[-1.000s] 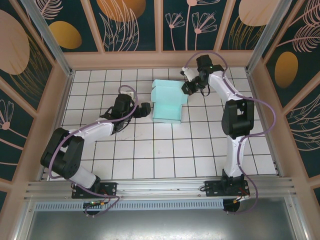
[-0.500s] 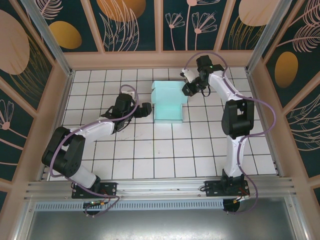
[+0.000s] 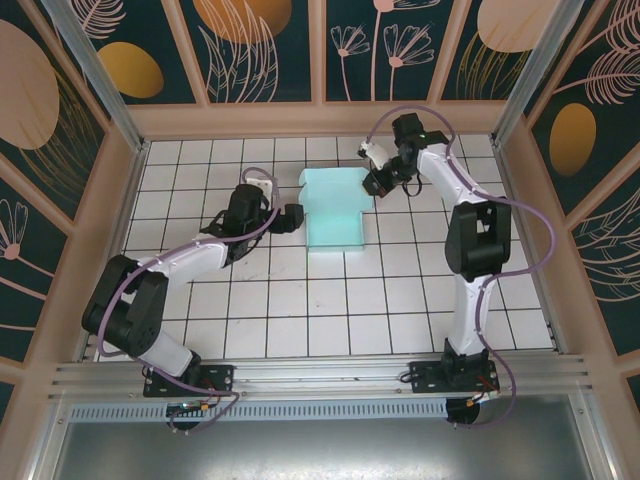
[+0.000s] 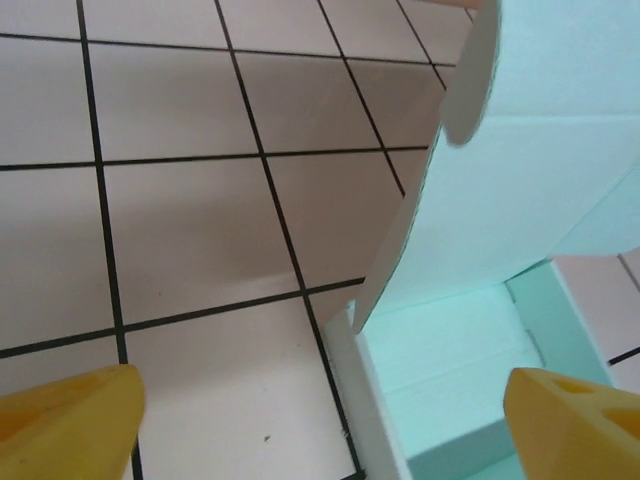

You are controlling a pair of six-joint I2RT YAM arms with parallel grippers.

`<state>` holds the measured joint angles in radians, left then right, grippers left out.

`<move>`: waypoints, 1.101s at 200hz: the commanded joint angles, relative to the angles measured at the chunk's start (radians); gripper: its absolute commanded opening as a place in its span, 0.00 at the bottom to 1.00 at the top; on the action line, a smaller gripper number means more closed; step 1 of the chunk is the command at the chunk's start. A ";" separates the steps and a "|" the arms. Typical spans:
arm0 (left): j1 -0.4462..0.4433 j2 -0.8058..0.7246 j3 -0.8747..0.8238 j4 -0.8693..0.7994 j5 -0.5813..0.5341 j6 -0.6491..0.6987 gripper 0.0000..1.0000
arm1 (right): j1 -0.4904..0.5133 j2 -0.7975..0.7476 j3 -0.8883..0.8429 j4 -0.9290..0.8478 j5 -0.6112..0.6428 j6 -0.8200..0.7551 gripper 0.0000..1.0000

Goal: Fold the paper box

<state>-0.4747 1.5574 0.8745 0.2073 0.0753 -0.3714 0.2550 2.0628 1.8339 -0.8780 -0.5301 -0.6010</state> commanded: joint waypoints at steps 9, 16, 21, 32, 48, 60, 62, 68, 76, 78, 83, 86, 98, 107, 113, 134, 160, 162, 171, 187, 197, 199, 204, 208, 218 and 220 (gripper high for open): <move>-0.001 -0.033 0.129 -0.121 0.044 0.179 0.82 | 0.012 -0.086 -0.046 0.033 -0.022 -0.026 0.00; 0.000 -0.031 0.157 -0.171 0.055 0.207 0.80 | 0.012 -0.092 -0.056 0.040 -0.017 -0.024 0.00; -0.001 -0.026 0.179 -0.209 0.061 0.226 0.79 | 0.013 -0.097 -0.063 0.043 -0.014 -0.024 0.00; -0.001 -0.015 0.232 -0.299 0.068 0.261 0.78 | 0.015 -0.103 -0.073 0.049 -0.008 -0.019 0.00; -0.001 0.000 0.285 -0.382 0.086 0.287 0.71 | 0.019 -0.110 -0.084 0.053 -0.002 -0.018 0.00; -0.001 0.018 0.324 -0.437 0.107 0.304 0.66 | 0.022 -0.115 -0.090 0.057 -0.003 -0.020 0.00; -0.001 0.022 0.333 -0.444 0.108 0.306 0.66 | 0.023 -0.115 -0.092 0.058 -0.004 -0.019 0.00; -0.001 0.034 0.355 -0.471 0.112 0.310 0.65 | 0.026 -0.118 -0.093 0.058 -0.002 -0.021 0.00; -0.001 0.055 0.391 -0.504 0.115 0.314 0.62 | 0.029 -0.121 -0.094 0.058 -0.001 -0.019 0.00; -0.001 0.060 0.400 -0.515 0.118 0.315 0.62 | 0.030 -0.122 -0.096 0.059 -0.001 -0.021 0.00; -0.001 0.075 0.421 -0.531 0.118 0.319 0.61 | 0.033 -0.124 -0.097 0.059 0.001 -0.022 0.00; -0.001 0.084 0.433 -0.543 0.119 0.321 0.61 | 0.033 -0.125 -0.097 0.059 0.001 -0.023 0.00; 0.000 0.121 0.482 -0.589 0.121 0.325 0.57 | 0.038 -0.130 -0.100 0.059 0.003 -0.021 0.00; -0.001 0.146 0.512 -0.615 0.124 0.328 0.54 | 0.041 -0.134 -0.103 0.059 0.005 -0.021 0.00; -0.001 0.150 0.531 -0.631 0.128 0.331 0.53 | 0.044 -0.137 -0.104 0.059 0.007 -0.020 0.00; -0.001 0.227 0.584 -0.681 0.149 0.343 0.53 | 0.050 -0.146 -0.112 0.058 0.010 -0.024 0.00; -0.001 0.289 0.645 -0.757 0.177 0.370 0.50 | 0.053 -0.148 -0.114 0.055 0.008 -0.025 0.00; -0.001 0.293 0.647 -0.761 0.178 0.371 0.49 | 0.053 -0.148 -0.114 0.055 0.008 -0.026 0.00; -0.001 0.306 0.655 -0.771 0.175 0.371 0.43 | 0.054 -0.145 -0.113 0.053 0.011 -0.025 0.00; 0.000 0.311 0.655 -0.772 0.170 0.371 0.37 | 0.055 -0.145 -0.111 0.050 0.012 -0.025 0.00; -0.001 0.311 0.650 -0.770 0.171 0.371 0.33 | 0.055 -0.143 -0.110 0.051 0.012 -0.026 0.00; -0.001 0.312 0.651 -0.769 0.171 0.371 0.32 | 0.055 -0.143 -0.110 0.051 0.012 -0.025 0.00; -0.001 0.312 0.651 -0.768 0.172 0.371 0.29 | 0.056 -0.142 -0.110 0.050 0.012 -0.026 0.00; -0.001 0.312 0.651 -0.768 0.172 0.370 0.27 | 0.056 -0.142 -0.110 0.050 0.012 -0.027 0.00; -0.001 0.309 0.649 -0.760 0.170 0.363 0.24 | 0.055 -0.138 -0.107 0.049 0.013 -0.027 0.00; -0.001 0.308 0.647 -0.759 0.170 0.361 0.24 | 0.056 -0.137 -0.106 0.049 0.014 -0.026 0.00</move>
<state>-0.4747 1.8645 1.4994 -0.5289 0.2287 -0.0109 0.3031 1.9491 1.7359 -0.8341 -0.5179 -0.6048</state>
